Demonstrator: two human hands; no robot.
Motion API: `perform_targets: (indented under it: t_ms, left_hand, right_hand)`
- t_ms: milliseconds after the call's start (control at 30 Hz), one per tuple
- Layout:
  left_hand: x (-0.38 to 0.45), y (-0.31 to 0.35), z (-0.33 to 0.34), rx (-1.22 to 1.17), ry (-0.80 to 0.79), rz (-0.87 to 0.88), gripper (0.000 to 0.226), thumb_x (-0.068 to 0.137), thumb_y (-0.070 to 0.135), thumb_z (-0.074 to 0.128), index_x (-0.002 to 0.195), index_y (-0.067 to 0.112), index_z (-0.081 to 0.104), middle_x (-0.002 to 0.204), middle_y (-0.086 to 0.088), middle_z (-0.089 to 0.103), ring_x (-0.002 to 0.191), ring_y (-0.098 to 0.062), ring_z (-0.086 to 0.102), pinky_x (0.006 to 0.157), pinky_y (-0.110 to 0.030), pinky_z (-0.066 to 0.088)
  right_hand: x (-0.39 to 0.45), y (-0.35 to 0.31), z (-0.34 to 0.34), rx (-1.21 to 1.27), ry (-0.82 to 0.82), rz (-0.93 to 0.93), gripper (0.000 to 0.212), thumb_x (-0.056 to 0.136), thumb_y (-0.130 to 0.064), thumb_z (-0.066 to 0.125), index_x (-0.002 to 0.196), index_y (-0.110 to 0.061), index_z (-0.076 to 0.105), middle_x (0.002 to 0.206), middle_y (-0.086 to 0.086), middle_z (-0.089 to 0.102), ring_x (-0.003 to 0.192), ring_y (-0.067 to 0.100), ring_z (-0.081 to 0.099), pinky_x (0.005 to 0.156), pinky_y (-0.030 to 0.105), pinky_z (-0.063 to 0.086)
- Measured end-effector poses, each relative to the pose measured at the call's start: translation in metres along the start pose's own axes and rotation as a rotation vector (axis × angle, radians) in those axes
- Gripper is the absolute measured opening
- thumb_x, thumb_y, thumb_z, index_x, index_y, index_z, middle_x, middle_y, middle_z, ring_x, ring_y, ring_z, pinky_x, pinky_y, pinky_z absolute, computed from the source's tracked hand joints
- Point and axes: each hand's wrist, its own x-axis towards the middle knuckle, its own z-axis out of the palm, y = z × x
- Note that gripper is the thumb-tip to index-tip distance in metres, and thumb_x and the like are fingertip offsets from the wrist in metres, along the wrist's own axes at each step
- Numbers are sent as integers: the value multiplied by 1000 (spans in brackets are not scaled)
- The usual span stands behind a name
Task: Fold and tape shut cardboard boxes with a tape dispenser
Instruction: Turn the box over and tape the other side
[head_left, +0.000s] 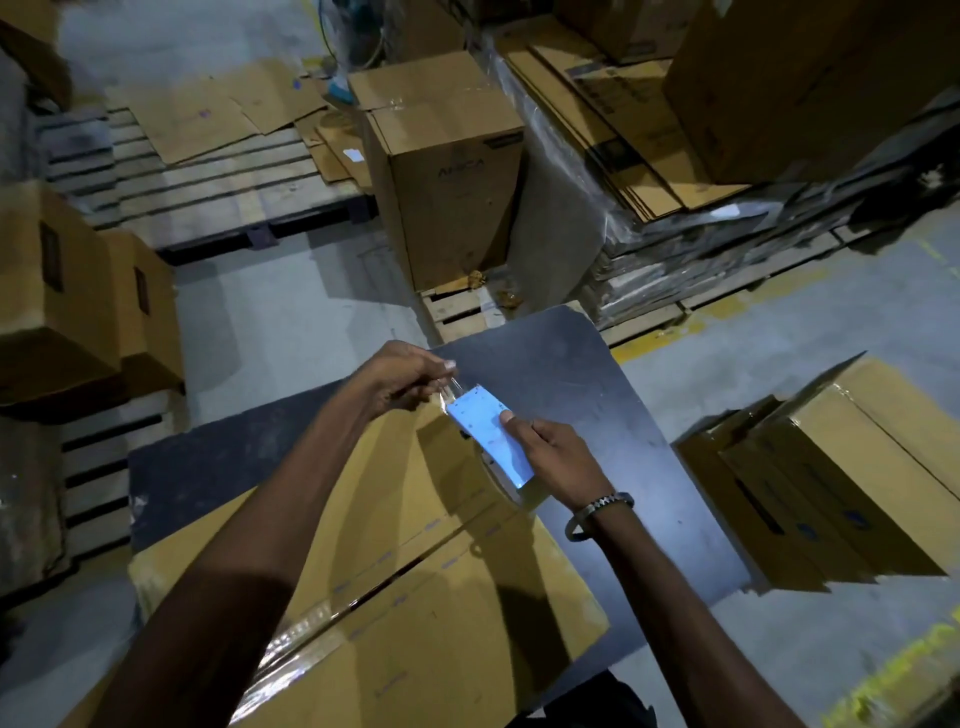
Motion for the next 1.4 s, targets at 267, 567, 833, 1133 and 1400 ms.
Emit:
perform_targets:
  t_ms: [267,567,833,1133,1400]
  left_hand:
    - [23,-10,-1,120,210,98,23,94,24,80,80,6,76,74,-14,76,57,-18,61,50,-24,44]
    - [38,-26,-2,-66,240,72,29,103,26,69,88,1,74,72,-9,68,63,-18,54,54,-24,49]
    - [37,-23,-15,-161,23,16,41,91,37,83,113,3,76,95,-10,78,87,-19,71,85,-31,62]
    - [37,-25,-12,-134,124,106,35,81,-2,87,114,2,76,101,-20,79,85,-24,74,77,-29,64]
    - [43,-45,-4,-95,184,9,37,80,5,90,114,14,78,103,-12,80,98,-29,78,87,-41,65]
  right_hand:
    - [32,-12,20,-46,-9,121,52,94,-64,62,74,-16,57,69,8,50,61,18,48,60,30,32]
    - [39,-28,35,-141,49,144,58,95,-59,64,61,-21,37,57,0,34,51,15,36,52,32,23]
    - [41,-29,38,-106,83,165,53,95,-60,64,67,-19,46,63,4,39,53,16,37,53,32,25]
    - [45,-27,33,-53,98,200,52,97,-57,62,69,-14,54,62,2,48,56,15,44,54,30,30]
    - [53,-28,37,-111,91,235,54,90,-63,67,70,-13,62,68,3,59,65,19,56,59,30,39]
